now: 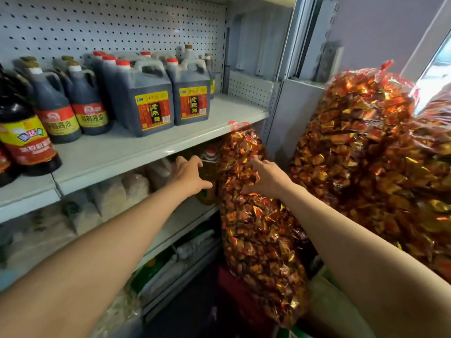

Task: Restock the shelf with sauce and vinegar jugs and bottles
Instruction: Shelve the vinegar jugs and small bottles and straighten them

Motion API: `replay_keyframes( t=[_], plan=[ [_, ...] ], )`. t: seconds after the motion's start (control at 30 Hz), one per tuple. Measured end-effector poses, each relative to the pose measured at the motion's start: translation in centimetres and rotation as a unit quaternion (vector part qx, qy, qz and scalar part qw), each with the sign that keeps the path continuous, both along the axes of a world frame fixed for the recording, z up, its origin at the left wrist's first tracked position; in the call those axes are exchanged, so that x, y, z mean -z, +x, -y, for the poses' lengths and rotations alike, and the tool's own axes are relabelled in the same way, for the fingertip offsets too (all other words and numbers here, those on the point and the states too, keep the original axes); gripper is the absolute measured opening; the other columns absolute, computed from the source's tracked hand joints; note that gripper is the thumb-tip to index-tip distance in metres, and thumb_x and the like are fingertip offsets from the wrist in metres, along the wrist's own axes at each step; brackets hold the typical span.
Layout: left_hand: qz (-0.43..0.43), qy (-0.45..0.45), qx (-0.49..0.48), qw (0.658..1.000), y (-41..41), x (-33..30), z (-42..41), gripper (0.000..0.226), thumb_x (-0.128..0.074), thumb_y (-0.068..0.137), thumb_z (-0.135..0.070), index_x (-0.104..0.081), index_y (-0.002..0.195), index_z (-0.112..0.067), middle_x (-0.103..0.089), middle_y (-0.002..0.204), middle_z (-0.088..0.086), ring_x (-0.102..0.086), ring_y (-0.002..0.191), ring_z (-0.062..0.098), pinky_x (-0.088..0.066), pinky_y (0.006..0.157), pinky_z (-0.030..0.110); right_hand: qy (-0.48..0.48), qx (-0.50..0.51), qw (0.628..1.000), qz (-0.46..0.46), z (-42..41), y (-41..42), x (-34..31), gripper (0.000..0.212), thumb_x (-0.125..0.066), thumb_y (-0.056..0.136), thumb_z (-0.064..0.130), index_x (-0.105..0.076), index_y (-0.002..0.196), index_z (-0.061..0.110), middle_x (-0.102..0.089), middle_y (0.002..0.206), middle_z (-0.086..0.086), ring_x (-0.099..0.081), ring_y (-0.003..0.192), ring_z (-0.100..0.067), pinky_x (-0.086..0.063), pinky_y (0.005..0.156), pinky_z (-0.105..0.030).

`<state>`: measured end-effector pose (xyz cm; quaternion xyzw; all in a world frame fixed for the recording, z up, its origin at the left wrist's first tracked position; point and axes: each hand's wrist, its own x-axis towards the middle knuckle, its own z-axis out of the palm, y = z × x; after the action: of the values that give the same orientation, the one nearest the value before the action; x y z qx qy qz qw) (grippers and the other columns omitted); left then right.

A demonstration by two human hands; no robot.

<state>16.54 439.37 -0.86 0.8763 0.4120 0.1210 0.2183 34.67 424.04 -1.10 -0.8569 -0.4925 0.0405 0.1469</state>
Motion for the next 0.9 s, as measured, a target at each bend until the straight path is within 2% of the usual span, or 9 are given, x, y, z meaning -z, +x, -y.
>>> replay_keyframes(
  t=[0.17,0.23,0.3,0.4,0.5,0.7,0.8,0.9],
  plan=[
    [-0.044,-0.035,0.044,0.997,-2.8,3.9,0.5,0.066,-0.083,0.075,-0.044,-0.05,0.127,-0.022,-0.04,0.133,0.014,-0.044,0.126,0.034,-0.042,0.106,0.044,-0.046,0.056,0.997,-0.037,2.2,-3.3,4.4,0.077,-0.082,0.077,0.046,-0.045,0.142,0.029,-0.054,0.133,-0.007,-0.049,0.124,-0.03,-0.05,0.097,-0.041],
    [-0.07,-0.056,0.058,0.994,-4.3,6.3,0.8,0.066,-0.081,0.076,-0.045,-0.05,0.129,-0.021,-0.039,0.133,0.015,-0.045,0.125,0.034,-0.042,0.104,0.039,-0.061,0.075,0.993,-0.06,3.2,-5.2,6.6,0.077,-0.083,0.075,0.046,-0.047,0.141,0.028,-0.055,0.131,-0.007,-0.05,0.123,-0.031,-0.049,0.097,-0.041],
    [-0.091,-0.086,0.066,0.99,-5.9,9.3,1.1,0.064,-0.08,0.078,-0.044,-0.05,0.129,-0.02,-0.039,0.133,0.014,-0.048,0.121,0.034,-0.042,0.095,0.034,-0.077,0.095,0.989,-0.086,4.3,-7.1,9.3,0.078,-0.083,0.075,0.047,-0.047,0.141,0.026,-0.055,0.132,-0.008,-0.05,0.123,-0.032,-0.048,0.098,-0.041],
    [-0.141,-0.128,0.086,0.978,-8.1,14.8,2.0,0.064,-0.079,0.08,-0.045,-0.049,0.13,-0.019,-0.039,0.136,0.014,-0.047,0.122,0.035,-0.042,0.098,0.038,-0.097,0.128,0.979,-0.129,6.7,-10.4,14.7,0.076,-0.082,0.076,0.047,-0.049,0.14,0.022,-0.056,0.13,-0.011,-0.051,0.122,-0.034,-0.046,0.097,-0.039],
    [-0.182,-0.171,0.105,0.963,-10.2,21.0,3.6,0.066,-0.077,0.081,-0.048,-0.049,0.133,-0.02,-0.039,0.138,0.014,-0.046,0.125,0.034,-0.042,0.102,0.038,-0.115,0.162,0.962,-0.185,9.7,-13.9,20.9,0.074,-0.081,0.078,0.047,-0.051,0.139,0.02,-0.056,0.131,-0.011,-0.051,0.123,-0.033,-0.045,0.099,-0.038],
    [-0.22,-0.258,0.139,0.931,-14.2,32.7,8.2,0.068,-0.073,0.082,-0.054,-0.048,0.137,-0.024,-0.045,0.14,0.009,-0.049,0.127,0.029,-0.042,0.094,0.036,-0.176,0.229,0.912,-0.291,16.1,-19.4,32.7,0.063,-0.072,0.085,0.054,-0.053,0.135,0.019,-0.058,0.13,-0.008,-0.052,0.124,-0.028,-0.043,0.097,-0.035],
    [-0.226,-0.286,0.147,0.919,-15.3,38.4,10.2,0.066,-0.072,0.083,-0.055,-0.05,0.137,-0.025,-0.051,0.14,0.007,-0.051,0.127,0.027,-0.043,0.091,0.034,-0.17,0.271,0.887,-0.333,18.8,-20.9,38.3,0.06,-0.07,0.087,0.055,-0.055,0.134,0.02,-0.059,0.131,-0.006,-0.056,0.121,-0.025,-0.046,0.096,-0.035],
    [-0.222,-0.333,0.133,0.907,-15.9,44.5,12.5,0.062,-0.071,0.084,-0.054,-0.053,0.135,-0.027,-0.055,0.14,0.004,-0.052,0.128,0.024,-0.046,0.095,0.036,-0.15,0.317,0.867,-0.353,21.1,-22.0,44.4,0.055,-0.07,0.088,0.052,-0.058,0.131,0.02,-0.062,0.132,-0.005,-0.058,0.12,-0.024,-0.048,0.096,-0.034]
  ],
)
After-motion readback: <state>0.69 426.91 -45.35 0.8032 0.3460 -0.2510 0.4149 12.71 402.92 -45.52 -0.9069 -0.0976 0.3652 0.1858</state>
